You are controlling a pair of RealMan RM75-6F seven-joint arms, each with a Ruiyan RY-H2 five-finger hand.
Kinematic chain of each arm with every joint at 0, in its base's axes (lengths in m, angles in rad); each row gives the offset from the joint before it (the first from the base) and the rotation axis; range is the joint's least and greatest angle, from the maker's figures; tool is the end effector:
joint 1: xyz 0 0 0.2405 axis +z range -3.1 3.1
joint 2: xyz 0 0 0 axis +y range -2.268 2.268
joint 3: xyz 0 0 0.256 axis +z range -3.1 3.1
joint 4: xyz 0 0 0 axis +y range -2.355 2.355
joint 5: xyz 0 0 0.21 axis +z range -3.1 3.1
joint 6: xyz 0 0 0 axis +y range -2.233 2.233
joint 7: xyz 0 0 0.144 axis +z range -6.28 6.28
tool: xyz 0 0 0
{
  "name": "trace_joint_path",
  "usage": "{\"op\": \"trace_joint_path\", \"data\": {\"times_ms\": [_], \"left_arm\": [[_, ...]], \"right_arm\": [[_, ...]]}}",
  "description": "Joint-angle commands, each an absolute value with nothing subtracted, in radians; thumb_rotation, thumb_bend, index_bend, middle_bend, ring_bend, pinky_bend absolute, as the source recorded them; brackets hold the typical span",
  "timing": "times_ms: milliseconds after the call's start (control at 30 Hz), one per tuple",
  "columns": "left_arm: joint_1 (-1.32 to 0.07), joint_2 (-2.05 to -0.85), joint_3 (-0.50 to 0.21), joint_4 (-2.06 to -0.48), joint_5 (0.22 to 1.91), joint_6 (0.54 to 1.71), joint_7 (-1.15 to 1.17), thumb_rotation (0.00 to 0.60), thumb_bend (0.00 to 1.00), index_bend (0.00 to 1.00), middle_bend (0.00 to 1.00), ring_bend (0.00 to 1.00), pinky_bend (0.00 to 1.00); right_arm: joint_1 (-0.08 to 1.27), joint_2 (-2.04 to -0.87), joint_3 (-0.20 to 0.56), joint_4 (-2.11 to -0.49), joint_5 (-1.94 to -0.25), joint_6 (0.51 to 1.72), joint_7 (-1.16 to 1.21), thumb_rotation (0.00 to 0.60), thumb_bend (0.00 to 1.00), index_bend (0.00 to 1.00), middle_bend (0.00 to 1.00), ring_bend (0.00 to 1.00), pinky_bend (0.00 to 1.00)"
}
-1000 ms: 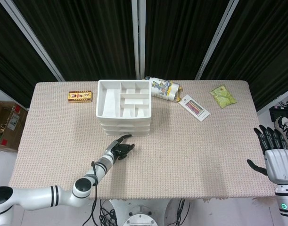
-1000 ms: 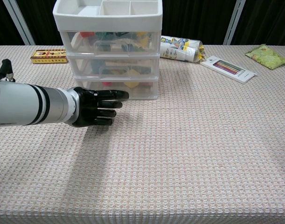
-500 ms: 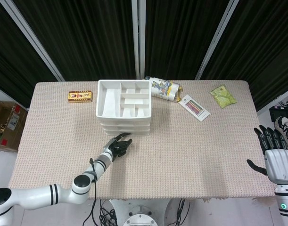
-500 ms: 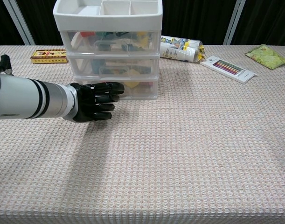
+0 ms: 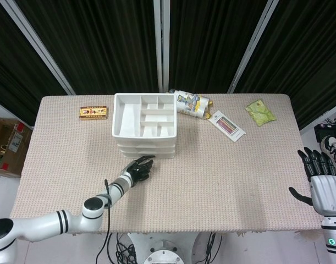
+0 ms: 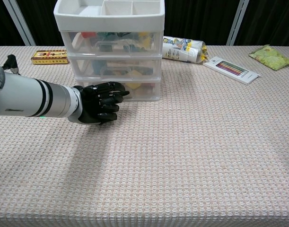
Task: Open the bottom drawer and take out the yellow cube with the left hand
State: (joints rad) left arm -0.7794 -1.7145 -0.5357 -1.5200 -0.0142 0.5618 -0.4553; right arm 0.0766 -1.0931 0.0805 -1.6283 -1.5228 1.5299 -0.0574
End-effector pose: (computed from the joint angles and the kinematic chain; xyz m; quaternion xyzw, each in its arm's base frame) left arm -0.1004 0.3329 -0.0889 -0.0486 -0.9428 -0.3274 0.0401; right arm -0.3029 -0.1843 0.1748 0.5964 -0.3429 0.3946 0.6092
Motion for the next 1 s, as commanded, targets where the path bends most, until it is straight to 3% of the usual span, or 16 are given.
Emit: {"op": "trace_joint_path", "data": {"times_ms": [33, 200, 667, 733, 800, 867, 1000], "left_arm": [[-0.788, -1.712, -0.535, -1.510, -0.027, 0.545, -0.463, 0.600, 0.46, 0.37, 0.81, 0.91, 1.00], [-0.797, -1.705, -0.527, -1.501, -0.041, 0.523, -0.474, 0.600, 0.48, 0.43, 0.81, 0.91, 1.00], [-0.773, -1.657, -0.477, -1.569, -0.036, 0.482, -0.510, 0.600, 0.50, 0.43, 0.81, 0.91, 1.00], [-0.769, -1.649, -0.468, -1.585, -0.024, 0.484, -0.509, 0.600, 0.50, 0.36, 0.80, 0.90, 1.00], [-0.766, -1.638, -0.459, -1.607, -0.003, 0.493, -0.503, 0.600, 0.50, 0.20, 0.78, 0.89, 1.00], [-0.764, -1.626, -0.447, -1.635, 0.026, 0.522, -0.490, 0.600, 0.50, 0.12, 0.76, 0.87, 1.00], [-0.745, -1.602, -0.431, -1.704, 0.089, 0.586, -0.470, 0.600, 0.50, 0.08, 0.73, 0.85, 1.00]], "right_arm": [[0.074, -1.092, 0.081, -1.628, -1.521, 1.532, -0.056, 0.600, 0.06, 0.00, 0.04, 0.00, 0.00], [0.072, -1.092, 0.080, -1.626, -1.518, 1.532, -0.052, 0.600, 0.06, 0.00, 0.04, 0.00, 0.00], [0.079, -1.098, 0.080, -1.621, -1.522, 1.519, -0.052, 0.600, 0.06, 0.00, 0.04, 0.00, 0.00], [0.080, -1.098, 0.079, -1.621, -1.524, 1.518, -0.051, 0.600, 0.06, 0.00, 0.04, 0.00, 0.00], [0.080, -1.098, 0.079, -1.621, -1.527, 1.519, -0.050, 0.600, 0.06, 0.00, 0.04, 0.00, 0.00], [0.080, -1.098, 0.079, -1.620, -1.528, 1.521, -0.048, 0.600, 0.06, 0.00, 0.04, 0.00, 0.00], [0.077, -1.098, 0.079, -1.618, -1.528, 1.524, -0.044, 0.600, 0.06, 0.00, 0.04, 0.00, 0.00]]}}
